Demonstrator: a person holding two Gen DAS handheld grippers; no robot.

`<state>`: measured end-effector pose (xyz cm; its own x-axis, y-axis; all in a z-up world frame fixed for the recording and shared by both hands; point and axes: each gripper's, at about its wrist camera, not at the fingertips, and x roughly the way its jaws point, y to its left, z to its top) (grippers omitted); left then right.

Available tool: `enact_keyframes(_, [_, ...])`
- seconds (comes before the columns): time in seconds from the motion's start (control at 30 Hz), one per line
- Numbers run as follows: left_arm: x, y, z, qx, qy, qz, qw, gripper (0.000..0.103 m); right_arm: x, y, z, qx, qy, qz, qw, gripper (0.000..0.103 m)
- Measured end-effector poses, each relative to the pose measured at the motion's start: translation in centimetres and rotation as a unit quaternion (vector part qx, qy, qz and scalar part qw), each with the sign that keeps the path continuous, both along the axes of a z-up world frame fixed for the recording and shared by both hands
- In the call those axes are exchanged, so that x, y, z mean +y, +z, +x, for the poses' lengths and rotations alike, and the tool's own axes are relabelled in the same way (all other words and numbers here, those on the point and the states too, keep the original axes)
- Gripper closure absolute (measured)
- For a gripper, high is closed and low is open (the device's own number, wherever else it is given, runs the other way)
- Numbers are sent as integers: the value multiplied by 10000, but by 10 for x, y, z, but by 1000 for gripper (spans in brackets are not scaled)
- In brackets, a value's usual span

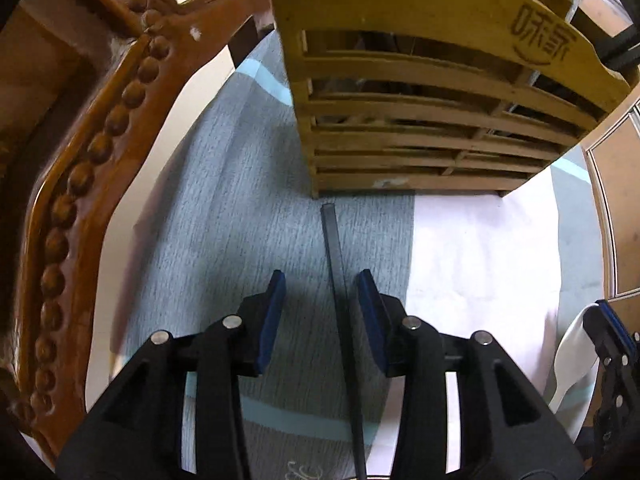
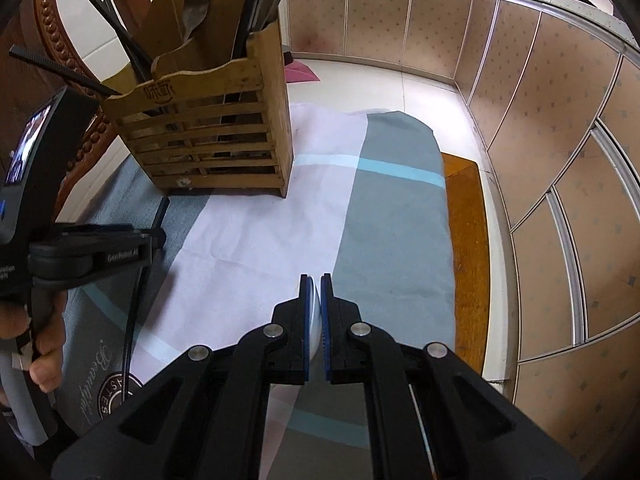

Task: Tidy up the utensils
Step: 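Grasp the last black chopstick with the left tool and lift it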

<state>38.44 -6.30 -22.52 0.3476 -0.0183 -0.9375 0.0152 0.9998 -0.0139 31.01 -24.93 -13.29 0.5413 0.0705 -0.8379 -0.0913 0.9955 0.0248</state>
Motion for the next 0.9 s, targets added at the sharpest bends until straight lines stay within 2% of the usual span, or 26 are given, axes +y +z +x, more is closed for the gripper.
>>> enact_keyframes(0.07, [-1,1,-2,-19,-15,-73,10000,93,-1,0,0,13,-3,22,10000,97])
enact_keyframes(0.27, [1,9,-20,-155,-57,-137,9998,97,1,2,-2,-82,20,-24,10000,97])
enact_keyframes(0.4, [7,44,-43,-619,-20,-246,9978,97,1,9,-6,-252,26,-91,9996,97])
enact_keyframes(0.47, [10,70,-57,-978,-13,-335,9946,97,0,18,-9,-401,-7,-57,9992,97])
enact_keyframes(0.6, [18,127,-83,-1767,-13,-473,9831,97,-2,53,-20,-1032,-201,-149,9943,97])
enact_keyframes(0.63, [20,136,-73,-1907,-9,-493,9804,97,-1,65,-24,-1265,-251,-190,9915,97])
enact_keyframes(0.67, [21,153,-80,-2149,-8,-537,9751,97,-1,74,-27,-1433,-288,-226,9890,97])
enact_keyframes(0.9, [18,237,-99,-3188,-62,-720,9450,97,10,141,-30,-2690,-570,-677,9591,97])
